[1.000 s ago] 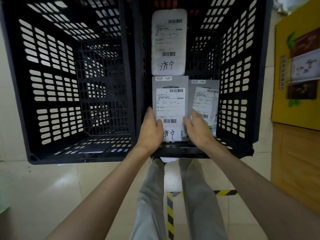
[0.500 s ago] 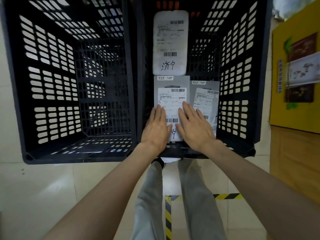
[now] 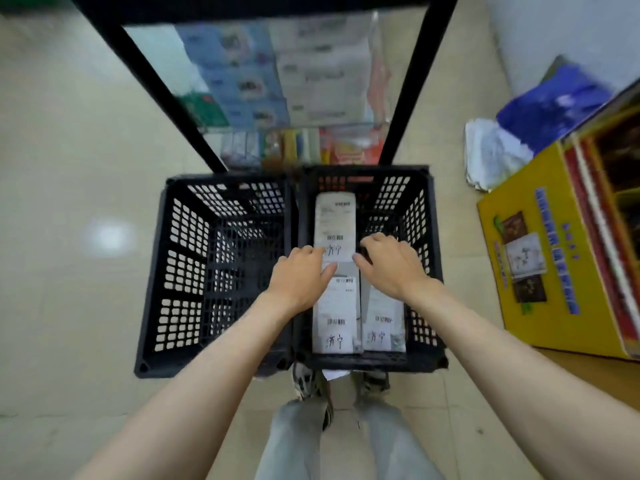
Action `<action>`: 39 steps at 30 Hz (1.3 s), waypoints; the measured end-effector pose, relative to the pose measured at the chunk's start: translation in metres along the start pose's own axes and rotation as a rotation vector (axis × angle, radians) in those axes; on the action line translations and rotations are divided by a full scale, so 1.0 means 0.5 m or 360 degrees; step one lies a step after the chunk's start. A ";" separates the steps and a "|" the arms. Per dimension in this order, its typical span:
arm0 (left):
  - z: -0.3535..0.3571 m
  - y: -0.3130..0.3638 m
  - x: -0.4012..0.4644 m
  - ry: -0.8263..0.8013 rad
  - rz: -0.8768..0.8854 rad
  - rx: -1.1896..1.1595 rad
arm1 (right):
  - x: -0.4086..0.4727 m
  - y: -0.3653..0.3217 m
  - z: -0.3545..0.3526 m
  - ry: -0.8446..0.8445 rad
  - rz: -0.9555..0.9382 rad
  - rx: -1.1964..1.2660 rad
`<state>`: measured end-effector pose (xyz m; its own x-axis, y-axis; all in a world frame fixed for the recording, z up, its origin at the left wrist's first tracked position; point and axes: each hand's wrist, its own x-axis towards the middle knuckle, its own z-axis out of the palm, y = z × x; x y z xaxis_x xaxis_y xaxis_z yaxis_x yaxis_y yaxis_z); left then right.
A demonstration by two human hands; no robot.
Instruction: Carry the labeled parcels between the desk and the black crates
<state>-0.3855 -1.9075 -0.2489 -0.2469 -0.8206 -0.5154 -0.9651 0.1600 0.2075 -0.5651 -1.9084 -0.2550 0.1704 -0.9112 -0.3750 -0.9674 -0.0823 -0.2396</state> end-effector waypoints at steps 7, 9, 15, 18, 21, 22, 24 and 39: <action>-0.480 0.089 -0.123 0.0549 -0.0001 0.0172 | -0.043 -0.123 -0.495 0.0499 -0.0053 -0.0081; -0.616 0.120 -0.175 0.0740 0.0001 0.0174 | -0.071 -0.153 -0.636 0.0638 -0.0096 -0.0112; -0.869 0.180 -0.337 0.1122 -0.0033 0.0189 | -0.174 -0.215 -0.930 0.0959 -0.0335 -0.0189; -0.924 0.176 -0.399 0.1240 -0.0136 0.0208 | -0.205 -0.251 -1.008 0.1058 -0.0481 -0.0284; -0.940 0.153 -0.469 0.1311 -0.0284 0.0181 | -0.226 -0.295 -1.042 0.1100 -0.0630 -0.0382; -0.941 0.140 -0.498 0.1326 -0.0338 0.0180 | -0.232 -0.316 -1.049 0.1098 -0.0688 -0.0400; -0.945 0.104 -0.558 0.1365 -0.0449 0.0197 | -0.248 -0.371 -1.060 0.1094 -0.0796 -0.0426; -0.755 -0.236 -1.280 0.1544 -0.1573 0.0036 | -0.557 -1.047 -0.877 0.1118 -0.1939 -0.0505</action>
<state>-0.0804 -1.6081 0.3703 0.6837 -0.6452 0.3411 -0.7051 -0.7045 0.0806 -0.1883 -1.7884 0.3677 0.8701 -0.2089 0.4464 -0.3060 -0.9390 0.1570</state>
